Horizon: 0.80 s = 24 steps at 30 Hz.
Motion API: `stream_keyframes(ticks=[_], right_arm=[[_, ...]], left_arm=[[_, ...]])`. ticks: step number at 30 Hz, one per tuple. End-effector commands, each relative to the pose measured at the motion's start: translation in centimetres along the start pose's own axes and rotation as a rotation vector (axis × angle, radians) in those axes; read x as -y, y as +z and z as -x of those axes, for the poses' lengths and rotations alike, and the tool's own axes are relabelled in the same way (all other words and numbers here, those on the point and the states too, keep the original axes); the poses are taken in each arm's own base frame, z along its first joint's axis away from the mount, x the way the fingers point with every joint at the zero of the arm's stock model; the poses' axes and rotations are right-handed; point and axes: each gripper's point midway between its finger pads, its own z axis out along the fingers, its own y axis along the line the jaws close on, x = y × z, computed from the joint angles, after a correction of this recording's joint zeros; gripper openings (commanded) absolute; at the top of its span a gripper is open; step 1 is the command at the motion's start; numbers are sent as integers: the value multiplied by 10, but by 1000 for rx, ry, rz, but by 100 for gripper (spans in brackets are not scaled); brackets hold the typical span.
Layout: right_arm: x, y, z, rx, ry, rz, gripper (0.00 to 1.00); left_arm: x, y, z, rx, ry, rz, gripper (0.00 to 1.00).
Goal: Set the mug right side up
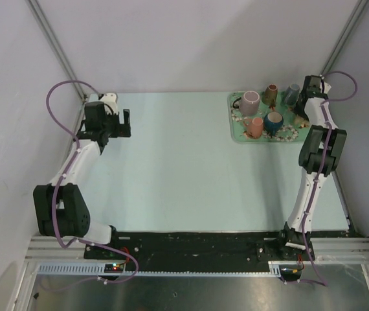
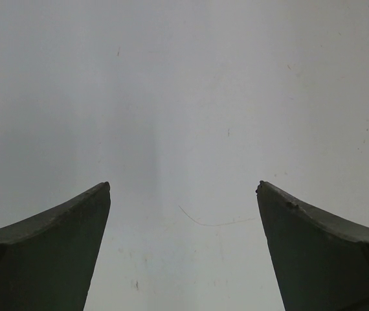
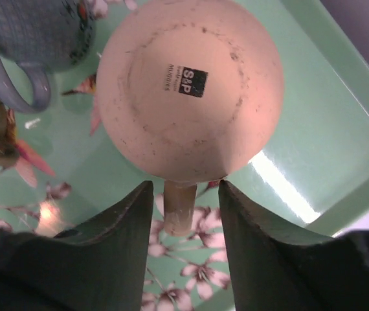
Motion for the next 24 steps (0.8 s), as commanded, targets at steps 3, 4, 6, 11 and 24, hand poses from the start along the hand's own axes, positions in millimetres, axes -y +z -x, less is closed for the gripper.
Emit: stream_keyframes(ticks=[3, 4, 6, 11, 24], right_arm=[[-3, 5, 3, -28, -2, -38, 48], [-3, 5, 1, -32, -4, -43, 47], [1, 7, -4, -41, -8, -62, 46], [11, 17, -11, -71, 9, -93, 45], [14, 7, 0, -53, -1, -83, 1]], left_arm=[[18, -4, 20, 18, -6, -54, 98], [18, -4, 21, 19, -5, -55, 98], [18, -4, 21, 18, -2, -54, 98], [18, -3, 19, 12, 3, -59, 98], [20, -8, 23, 13, 9, -69, 98]])
